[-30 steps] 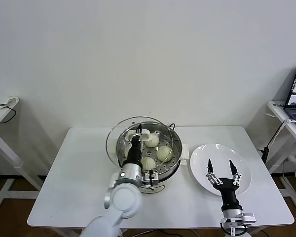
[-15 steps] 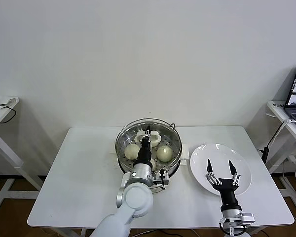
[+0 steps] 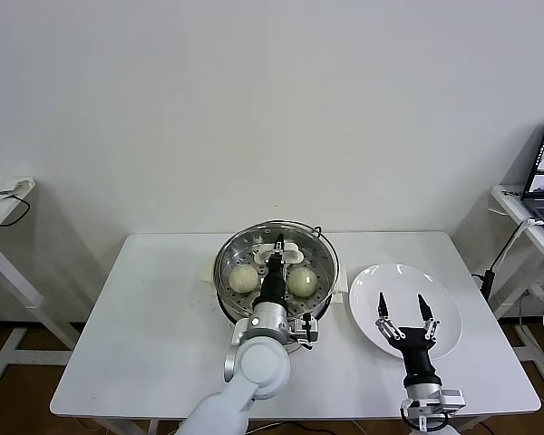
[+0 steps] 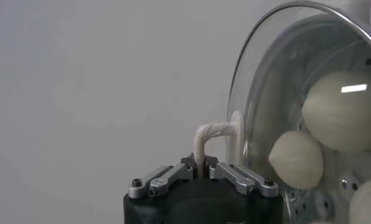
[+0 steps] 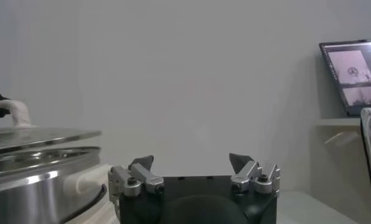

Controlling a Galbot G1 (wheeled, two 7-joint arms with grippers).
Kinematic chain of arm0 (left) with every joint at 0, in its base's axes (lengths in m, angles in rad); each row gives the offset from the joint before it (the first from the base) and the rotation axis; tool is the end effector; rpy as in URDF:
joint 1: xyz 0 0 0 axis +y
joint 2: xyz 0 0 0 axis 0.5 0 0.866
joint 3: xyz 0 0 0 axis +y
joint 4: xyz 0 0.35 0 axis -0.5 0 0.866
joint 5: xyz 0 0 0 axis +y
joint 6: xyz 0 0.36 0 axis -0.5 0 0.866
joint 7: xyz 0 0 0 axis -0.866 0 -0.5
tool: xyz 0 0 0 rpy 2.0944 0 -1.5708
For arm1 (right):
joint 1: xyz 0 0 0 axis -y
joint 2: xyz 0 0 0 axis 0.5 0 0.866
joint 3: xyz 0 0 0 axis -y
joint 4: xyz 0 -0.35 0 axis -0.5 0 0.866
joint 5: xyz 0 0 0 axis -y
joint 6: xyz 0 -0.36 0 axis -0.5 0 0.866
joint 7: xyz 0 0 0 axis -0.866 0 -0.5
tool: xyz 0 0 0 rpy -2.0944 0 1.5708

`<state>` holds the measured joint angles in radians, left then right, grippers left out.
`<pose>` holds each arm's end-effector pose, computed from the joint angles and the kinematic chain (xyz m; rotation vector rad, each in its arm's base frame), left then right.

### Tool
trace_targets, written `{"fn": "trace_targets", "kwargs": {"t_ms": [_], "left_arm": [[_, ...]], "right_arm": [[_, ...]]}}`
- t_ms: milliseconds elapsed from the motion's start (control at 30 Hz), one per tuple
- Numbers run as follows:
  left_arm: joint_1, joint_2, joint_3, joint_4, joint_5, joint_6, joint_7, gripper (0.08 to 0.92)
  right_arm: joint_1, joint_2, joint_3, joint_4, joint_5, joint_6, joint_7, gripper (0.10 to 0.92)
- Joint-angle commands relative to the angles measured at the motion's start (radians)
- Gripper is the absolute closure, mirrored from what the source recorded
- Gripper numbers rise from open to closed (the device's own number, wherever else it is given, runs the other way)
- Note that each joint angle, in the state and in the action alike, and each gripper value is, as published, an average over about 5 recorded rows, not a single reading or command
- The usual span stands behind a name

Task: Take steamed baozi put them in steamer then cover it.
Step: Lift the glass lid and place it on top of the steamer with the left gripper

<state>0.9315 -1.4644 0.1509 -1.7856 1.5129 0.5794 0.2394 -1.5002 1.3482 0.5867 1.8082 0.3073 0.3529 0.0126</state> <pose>0.3069 -0.1894 -0.2614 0.1157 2.2050 2.1047 0.2028 -0.0801 -0.3811 0.0619 2.9940 0.1081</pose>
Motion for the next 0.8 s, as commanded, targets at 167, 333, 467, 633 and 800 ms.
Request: {"fn": "trace_targets", "kwargs": {"t_ms": [167,333,467,633,800], "left_arm": [[0.003,-0.005,-0.010,0.016,0.011,0.000,0.000,0.811],[0.002,-0.008,-0.012,0.017,0.013,-0.001,0.000,0.811],[0.003,-0.009,-0.015,0.023,0.015,-0.004,-0.002,0.811],[0.008,-0.012,-0.018,0.024,0.019,-0.006,-0.002,0.811],[0.014,-0.016,-0.020,0.030,0.026,-0.010,-0.002,0.811]], "right_arm": [[0.010,0.000,-0.007,-0.008,-0.003,-0.001,0.000,0.203],[0.013,0.000,-0.010,-0.011,-0.005,-0.001,-0.001,0.203],[0.014,-0.001,-0.011,-0.012,-0.006,-0.001,-0.001,0.203],[0.016,-0.002,-0.012,-0.012,-0.006,-0.001,-0.001,0.203],[0.016,-0.002,-0.015,-0.012,-0.009,-0.001,-0.001,0.203]]}}
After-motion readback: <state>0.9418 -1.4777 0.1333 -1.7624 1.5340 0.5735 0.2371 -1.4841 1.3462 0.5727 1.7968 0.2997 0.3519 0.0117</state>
